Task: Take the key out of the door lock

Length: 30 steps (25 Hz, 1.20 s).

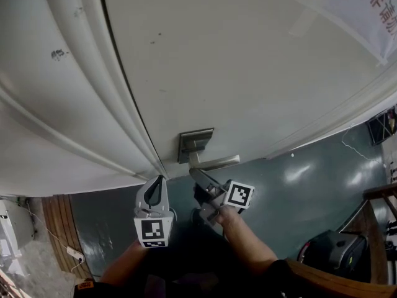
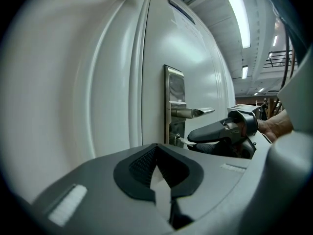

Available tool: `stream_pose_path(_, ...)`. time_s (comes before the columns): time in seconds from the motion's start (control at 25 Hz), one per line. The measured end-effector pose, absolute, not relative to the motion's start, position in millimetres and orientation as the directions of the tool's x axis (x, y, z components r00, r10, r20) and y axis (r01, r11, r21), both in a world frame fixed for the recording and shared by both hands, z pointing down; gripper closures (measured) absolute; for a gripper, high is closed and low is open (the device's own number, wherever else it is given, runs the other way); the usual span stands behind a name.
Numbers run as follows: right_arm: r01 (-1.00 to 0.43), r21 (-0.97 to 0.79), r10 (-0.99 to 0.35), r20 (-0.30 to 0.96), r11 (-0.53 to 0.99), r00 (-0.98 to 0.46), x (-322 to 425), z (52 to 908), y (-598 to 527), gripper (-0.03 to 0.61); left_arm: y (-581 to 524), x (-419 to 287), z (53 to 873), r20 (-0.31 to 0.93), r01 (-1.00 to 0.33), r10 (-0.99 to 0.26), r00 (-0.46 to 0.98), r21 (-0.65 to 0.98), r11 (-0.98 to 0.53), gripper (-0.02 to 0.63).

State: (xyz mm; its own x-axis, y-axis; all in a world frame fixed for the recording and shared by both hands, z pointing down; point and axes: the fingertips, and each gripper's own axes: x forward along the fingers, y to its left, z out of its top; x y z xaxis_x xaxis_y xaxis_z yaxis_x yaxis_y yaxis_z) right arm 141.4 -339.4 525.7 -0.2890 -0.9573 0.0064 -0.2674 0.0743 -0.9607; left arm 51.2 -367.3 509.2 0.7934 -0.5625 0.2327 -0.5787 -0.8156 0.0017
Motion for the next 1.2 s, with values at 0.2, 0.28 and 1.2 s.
stream_pose_path(0.2, -0.253, -0.964, -0.952, 0.006, 0.076, -0.306, 143, 531, -341, 0.549, -370, 52, 514, 0.248, -0.595, -0.575, 0.779, 0.007, -0.803, 0.595)
stream_pose_path(0.28, -0.241, -0.967, -0.951, -0.003, 0.082, -0.311, 143, 531, -341, 0.551, -371, 53, 515, 0.251, -0.598, -0.577, 0.777, 0.007, -0.802, 0.595)
stream_pose_path(1.2, -0.17, -0.985, -0.966, 0.004, 0.041, -0.257, 125, 538, -302, 0.566, -363, 62, 513, 0.243, -0.535, -0.516, 0.822, 0.017, -0.845, 0.595)
